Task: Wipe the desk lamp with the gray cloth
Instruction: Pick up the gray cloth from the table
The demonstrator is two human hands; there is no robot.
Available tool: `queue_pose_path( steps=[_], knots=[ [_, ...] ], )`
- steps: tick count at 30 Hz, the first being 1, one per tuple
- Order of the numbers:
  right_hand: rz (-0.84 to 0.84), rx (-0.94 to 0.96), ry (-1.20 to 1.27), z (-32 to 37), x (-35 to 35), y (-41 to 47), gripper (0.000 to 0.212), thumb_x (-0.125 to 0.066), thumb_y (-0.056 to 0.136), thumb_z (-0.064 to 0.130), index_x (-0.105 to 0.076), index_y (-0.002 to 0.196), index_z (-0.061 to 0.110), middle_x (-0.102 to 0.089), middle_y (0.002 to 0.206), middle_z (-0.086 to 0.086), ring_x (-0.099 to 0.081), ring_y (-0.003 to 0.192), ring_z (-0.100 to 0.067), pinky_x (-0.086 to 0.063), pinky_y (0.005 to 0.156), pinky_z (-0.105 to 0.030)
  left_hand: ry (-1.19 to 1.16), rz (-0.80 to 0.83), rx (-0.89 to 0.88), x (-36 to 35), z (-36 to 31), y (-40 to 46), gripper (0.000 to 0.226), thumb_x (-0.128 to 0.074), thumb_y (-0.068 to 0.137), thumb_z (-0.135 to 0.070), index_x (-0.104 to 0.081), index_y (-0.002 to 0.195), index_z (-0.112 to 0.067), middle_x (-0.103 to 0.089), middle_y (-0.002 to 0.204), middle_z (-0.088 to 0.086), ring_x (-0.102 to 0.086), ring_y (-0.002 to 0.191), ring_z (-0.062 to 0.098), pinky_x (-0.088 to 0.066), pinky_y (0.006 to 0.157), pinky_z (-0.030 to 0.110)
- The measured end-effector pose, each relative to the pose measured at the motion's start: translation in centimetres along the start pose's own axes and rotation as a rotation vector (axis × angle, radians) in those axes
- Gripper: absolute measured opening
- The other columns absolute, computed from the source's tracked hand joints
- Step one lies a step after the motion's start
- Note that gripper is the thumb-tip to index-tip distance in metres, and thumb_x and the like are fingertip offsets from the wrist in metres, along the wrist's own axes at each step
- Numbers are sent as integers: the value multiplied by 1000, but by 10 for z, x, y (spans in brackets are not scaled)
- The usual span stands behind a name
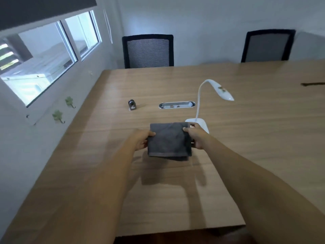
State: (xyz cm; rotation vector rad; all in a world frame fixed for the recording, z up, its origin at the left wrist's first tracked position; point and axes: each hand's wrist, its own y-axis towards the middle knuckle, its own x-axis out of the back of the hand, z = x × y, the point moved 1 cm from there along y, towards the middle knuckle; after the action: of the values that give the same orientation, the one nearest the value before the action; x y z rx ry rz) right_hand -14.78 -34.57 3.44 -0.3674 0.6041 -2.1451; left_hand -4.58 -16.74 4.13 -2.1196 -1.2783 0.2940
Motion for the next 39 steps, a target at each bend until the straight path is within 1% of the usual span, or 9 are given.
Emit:
queue_pose_path(
  steps=[9,12,14,18,25,28,30,33,39],
  knots=[
    [26,-82,109,-23,120,-38,13,-62,82,0,-59,88,12,-60,84,-4,-56,75,-18,-46,63,-25,8,139,-10,-113,-1,-13,11,-51,92,-6,-55,83,-11,-57,73,2,-54,57,10,-45,53,20],
    [-9,-37,200,-28,143,-41,52,-53,79,-16,-42,117,18,-56,102,-12,-60,91,-26,-49,64,-29,21,117,-38,-134,1,-17,21,-49,93,-5,-50,74,-11,-47,62,4,-43,26,6,-38,32,15],
    [-22,-29,183,-33,156,-40,80,-47,80,-20,-26,133,36,-55,106,-13,-60,87,-27,-51,69,-36,11,95,-38,-143,2,-18,20,-49,93,-4,-50,74,-9,-46,60,5,-46,30,11,-38,31,14],
    [123,-88,-33,-38,170,-39,54,-51,87,-3,-39,126,33,-58,93,-9,-59,77,-26,-48,84,-51,-39,66,-42,-150,2,-23,8,-50,92,-3,-56,95,-7,-56,70,8,-54,57,20,-47,37,20],
    [203,46,-246,-37,155,-35,53,-70,74,-6,-57,125,1,-62,104,-12,-58,94,-25,-50,68,-28,53,117,-21,-152,0,-30,22,-52,86,0,-65,100,-11,-60,78,4,-56,53,10,-45,48,19],
    [193,107,-422,-35,153,-37,45,-67,72,-11,-62,116,-5,-61,94,-17,-57,81,-27,-48,62,-31,249,124,-126,-149,-5,-28,38,-64,67,12,-68,102,0,-64,96,11,-61,85,22,-51,69,25],
    [155,138,-523,-33,154,-38,32,-68,69,-10,-65,101,-5,-60,87,-17,-56,76,-27,-48,62,-32,472,144,-215,-147,-8,-29,36,-62,59,14,-71,90,-3,-60,88,11,-56,84,23,-50,76,32],
    [97,181,-653,-30,158,-40,16,-71,68,-8,-60,73,4,-58,74,-12,-55,72,-25,-45,58,-27,703,96,-321,-142,-9,-30,27,-65,63,8,-74,85,-3,-63,80,6,-57,80,22,-53,75,34],
    [9,261,-680,-25,174,-37,34,-74,71,6,-53,47,17,-47,53,0,-44,53,-11,-33,48,-22,722,54,-376,-138,-14,-27,5,-69,70,-4,-69,68,-9,-60,71,3,-54,76,20,-44,64,24]
  ],
)
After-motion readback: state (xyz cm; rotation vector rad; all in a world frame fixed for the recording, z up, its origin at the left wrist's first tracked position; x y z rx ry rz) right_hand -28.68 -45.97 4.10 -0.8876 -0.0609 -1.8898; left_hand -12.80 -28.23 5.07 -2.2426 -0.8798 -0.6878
